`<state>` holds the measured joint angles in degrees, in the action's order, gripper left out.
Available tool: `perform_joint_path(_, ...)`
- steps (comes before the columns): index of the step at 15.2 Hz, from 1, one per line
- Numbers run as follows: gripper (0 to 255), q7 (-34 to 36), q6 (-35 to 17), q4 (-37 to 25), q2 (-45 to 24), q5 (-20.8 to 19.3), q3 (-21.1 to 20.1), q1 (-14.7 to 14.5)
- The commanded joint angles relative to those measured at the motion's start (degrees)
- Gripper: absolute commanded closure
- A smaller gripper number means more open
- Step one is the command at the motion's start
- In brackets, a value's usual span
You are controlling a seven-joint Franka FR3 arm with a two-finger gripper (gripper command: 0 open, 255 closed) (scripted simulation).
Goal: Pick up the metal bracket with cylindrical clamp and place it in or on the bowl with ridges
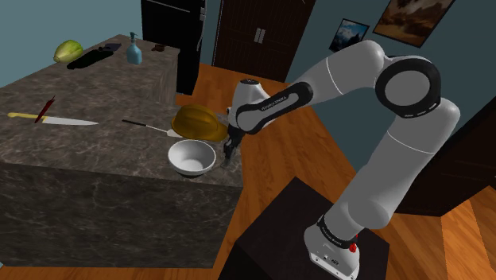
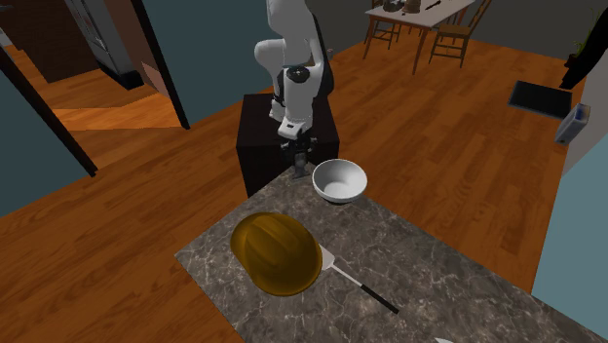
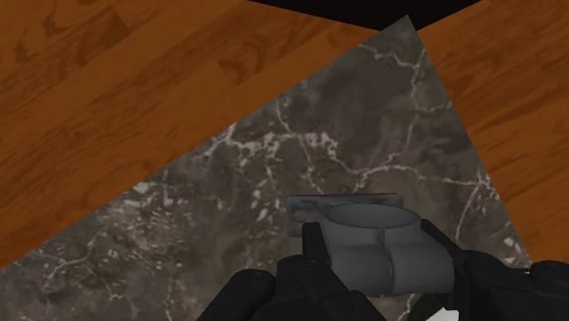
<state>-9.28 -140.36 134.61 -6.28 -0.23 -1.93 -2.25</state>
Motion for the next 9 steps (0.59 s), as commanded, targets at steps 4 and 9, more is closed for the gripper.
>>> perform_joint_path(4,255,-0.03,3.96,-1.07,2.87,0.16,-0.06,-0.03)
perform_joint_path(9,255,-0.12,7.8,-2.29,5.49,0.28,-0.07,-0.02)
